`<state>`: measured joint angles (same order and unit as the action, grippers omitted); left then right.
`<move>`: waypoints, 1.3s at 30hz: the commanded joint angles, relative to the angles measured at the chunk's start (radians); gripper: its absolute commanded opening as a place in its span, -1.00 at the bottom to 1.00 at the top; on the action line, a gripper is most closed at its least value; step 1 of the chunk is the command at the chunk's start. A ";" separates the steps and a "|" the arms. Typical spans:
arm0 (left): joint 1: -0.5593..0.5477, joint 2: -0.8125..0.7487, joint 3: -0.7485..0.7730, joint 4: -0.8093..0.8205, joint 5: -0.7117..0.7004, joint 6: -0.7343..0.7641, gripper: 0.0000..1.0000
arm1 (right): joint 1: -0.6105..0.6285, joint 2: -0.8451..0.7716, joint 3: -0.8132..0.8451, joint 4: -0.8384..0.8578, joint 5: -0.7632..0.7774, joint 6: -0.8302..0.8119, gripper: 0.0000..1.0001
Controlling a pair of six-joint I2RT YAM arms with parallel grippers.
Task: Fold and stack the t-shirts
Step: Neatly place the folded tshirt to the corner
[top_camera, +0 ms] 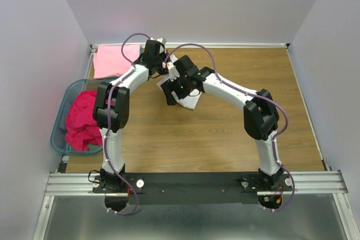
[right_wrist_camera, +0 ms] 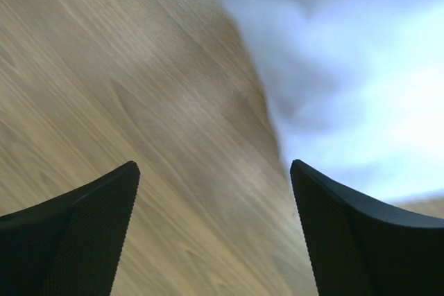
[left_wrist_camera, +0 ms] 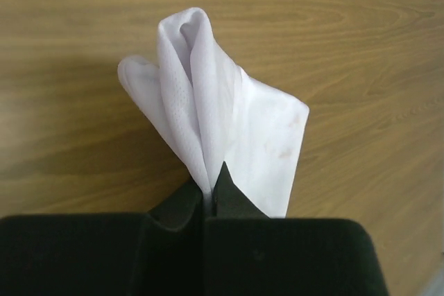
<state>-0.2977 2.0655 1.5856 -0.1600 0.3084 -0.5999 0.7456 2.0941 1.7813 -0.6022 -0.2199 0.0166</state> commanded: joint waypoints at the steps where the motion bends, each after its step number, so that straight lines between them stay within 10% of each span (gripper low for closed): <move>1: 0.022 0.039 0.126 -0.139 -0.132 0.212 -1.00 | -0.031 -0.094 -0.043 0.010 0.045 0.006 1.00; 14: 0.117 0.176 0.605 -0.314 -0.218 0.577 -1.00 | -0.146 -0.229 -0.203 0.010 0.096 -0.041 1.00; 39: 0.213 0.079 0.665 -0.299 -0.167 0.649 -1.00 | -0.149 -0.227 -0.217 0.010 0.100 -0.043 1.00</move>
<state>-0.1078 2.2288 2.2341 -0.4702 0.1211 0.0555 0.5938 1.8893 1.5734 -0.5926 -0.1440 -0.0196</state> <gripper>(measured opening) 0.024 0.997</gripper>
